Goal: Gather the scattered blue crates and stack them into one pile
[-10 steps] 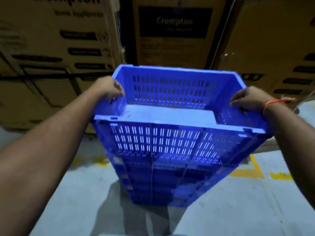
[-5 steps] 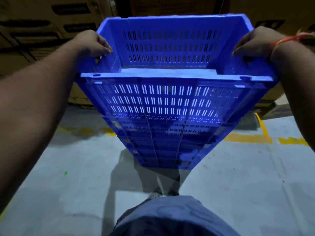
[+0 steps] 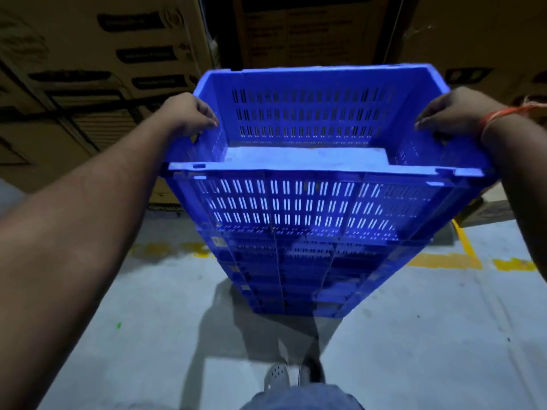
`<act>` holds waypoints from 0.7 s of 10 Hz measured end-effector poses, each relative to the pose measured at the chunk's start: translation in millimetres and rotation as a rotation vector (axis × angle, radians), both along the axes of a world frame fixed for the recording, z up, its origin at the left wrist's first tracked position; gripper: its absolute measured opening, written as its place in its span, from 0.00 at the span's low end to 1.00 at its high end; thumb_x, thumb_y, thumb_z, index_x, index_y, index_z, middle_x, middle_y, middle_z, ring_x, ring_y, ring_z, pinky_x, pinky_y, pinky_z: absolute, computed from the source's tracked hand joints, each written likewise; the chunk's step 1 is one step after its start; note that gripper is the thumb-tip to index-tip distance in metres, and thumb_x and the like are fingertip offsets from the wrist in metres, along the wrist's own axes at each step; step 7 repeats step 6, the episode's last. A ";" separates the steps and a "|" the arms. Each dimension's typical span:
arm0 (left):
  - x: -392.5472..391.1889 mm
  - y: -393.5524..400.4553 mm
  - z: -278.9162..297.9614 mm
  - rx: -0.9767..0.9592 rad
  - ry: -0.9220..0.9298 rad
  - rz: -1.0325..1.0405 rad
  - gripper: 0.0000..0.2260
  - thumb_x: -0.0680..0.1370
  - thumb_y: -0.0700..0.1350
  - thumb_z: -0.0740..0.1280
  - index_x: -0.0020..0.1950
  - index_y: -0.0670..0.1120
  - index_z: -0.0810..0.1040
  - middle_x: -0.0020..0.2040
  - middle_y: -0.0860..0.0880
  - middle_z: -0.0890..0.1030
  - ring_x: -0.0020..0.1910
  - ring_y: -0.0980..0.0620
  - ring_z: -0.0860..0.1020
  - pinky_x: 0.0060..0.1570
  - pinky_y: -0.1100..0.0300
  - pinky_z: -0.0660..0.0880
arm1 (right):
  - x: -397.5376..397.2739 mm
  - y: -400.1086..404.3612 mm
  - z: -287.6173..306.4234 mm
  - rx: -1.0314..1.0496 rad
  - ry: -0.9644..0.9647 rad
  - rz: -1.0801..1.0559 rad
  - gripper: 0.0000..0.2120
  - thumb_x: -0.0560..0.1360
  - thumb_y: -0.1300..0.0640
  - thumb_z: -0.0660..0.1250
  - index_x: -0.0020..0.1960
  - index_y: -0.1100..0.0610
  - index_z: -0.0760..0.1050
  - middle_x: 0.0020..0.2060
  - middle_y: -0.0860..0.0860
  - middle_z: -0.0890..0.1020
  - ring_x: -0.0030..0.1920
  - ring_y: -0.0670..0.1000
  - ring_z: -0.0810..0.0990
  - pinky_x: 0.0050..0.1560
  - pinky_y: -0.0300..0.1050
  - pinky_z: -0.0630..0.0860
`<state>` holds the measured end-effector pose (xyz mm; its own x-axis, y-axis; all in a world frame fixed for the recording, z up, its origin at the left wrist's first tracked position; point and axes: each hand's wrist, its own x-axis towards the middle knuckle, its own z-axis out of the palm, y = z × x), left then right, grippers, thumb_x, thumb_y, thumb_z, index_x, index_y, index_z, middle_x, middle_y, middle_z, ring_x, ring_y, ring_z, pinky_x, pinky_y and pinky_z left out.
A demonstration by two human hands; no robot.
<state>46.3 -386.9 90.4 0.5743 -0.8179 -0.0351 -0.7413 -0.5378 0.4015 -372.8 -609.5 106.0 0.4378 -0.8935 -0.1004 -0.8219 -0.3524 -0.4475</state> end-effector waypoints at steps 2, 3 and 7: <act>10.9 -11.6 0.1 0.102 -0.254 -0.071 0.09 0.72 0.50 0.72 0.50 0.49 0.85 0.40 0.48 0.82 0.46 0.45 0.81 0.45 0.56 0.75 | 1.5 -11.5 4.1 -0.075 0.083 0.019 0.04 0.73 0.53 0.72 0.45 0.53 0.83 0.31 0.53 0.83 0.33 0.51 0.81 0.44 0.45 0.77; 24.6 -16.0 -6.8 0.070 -0.335 -0.106 0.13 0.71 0.54 0.71 0.52 0.50 0.84 0.42 0.46 0.84 0.46 0.45 0.81 0.43 0.57 0.75 | 0.5 -28.3 4.7 -0.109 0.144 0.036 0.05 0.72 0.51 0.71 0.43 0.53 0.82 0.27 0.47 0.81 0.26 0.40 0.78 0.36 0.39 0.75; 31.0 -31.0 42.5 0.023 -0.151 -0.161 0.15 0.59 0.72 0.66 0.39 0.66 0.75 0.48 0.53 0.78 0.53 0.58 0.77 0.53 0.65 0.73 | -1.7 -38.1 19.5 -0.097 0.113 0.104 0.18 0.56 0.25 0.65 0.33 0.38 0.78 0.38 0.38 0.81 0.51 0.42 0.78 0.54 0.38 0.72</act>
